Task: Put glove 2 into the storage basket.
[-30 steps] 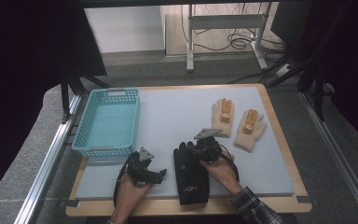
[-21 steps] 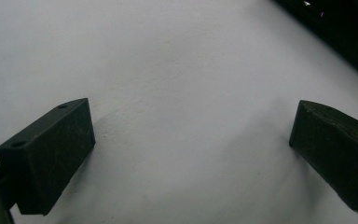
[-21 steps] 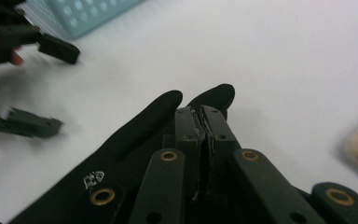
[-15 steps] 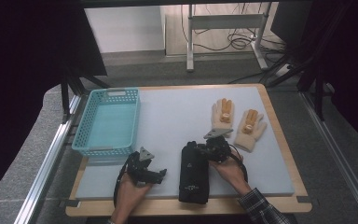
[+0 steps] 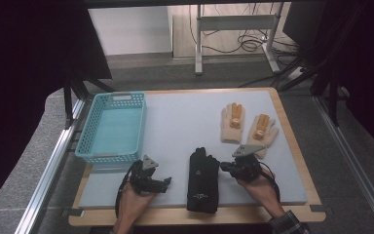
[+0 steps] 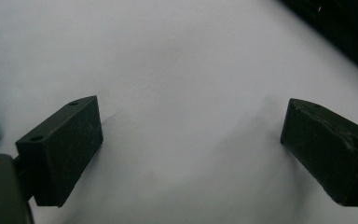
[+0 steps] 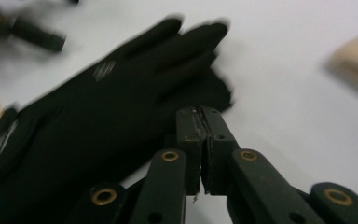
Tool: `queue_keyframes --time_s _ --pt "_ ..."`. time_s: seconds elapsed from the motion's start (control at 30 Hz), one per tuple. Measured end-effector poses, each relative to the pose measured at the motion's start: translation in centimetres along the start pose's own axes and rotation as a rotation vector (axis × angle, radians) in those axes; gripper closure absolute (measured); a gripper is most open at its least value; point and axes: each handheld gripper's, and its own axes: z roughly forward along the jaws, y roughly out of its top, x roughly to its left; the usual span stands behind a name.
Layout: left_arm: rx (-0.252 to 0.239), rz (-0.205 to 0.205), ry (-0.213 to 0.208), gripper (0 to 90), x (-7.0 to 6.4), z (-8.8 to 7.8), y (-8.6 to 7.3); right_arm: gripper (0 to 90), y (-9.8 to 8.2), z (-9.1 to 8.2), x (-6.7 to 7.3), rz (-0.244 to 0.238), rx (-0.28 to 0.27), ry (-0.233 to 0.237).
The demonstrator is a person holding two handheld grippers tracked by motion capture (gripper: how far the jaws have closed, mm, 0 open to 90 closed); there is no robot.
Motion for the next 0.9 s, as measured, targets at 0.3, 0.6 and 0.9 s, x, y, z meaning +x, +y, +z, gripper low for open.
queue_keyframes --time_s 0.3,0.6,0.9 --pt "0.004 -0.031 0.039 4.3 1.2 -1.6 -1.8 86.9 -3.0 0.6 2.5 -0.042 0.057 0.077" --pt "-0.016 -0.019 0.033 1.1 2.5 -1.8 -2.5 86.1 -2.2 2.2 3.9 -0.039 0.045 0.118" --pt "-0.026 -0.02 0.07 1.1 4.0 -2.4 -3.1 83.9 -0.7 4.5 4.5 -0.009 0.027 0.141"
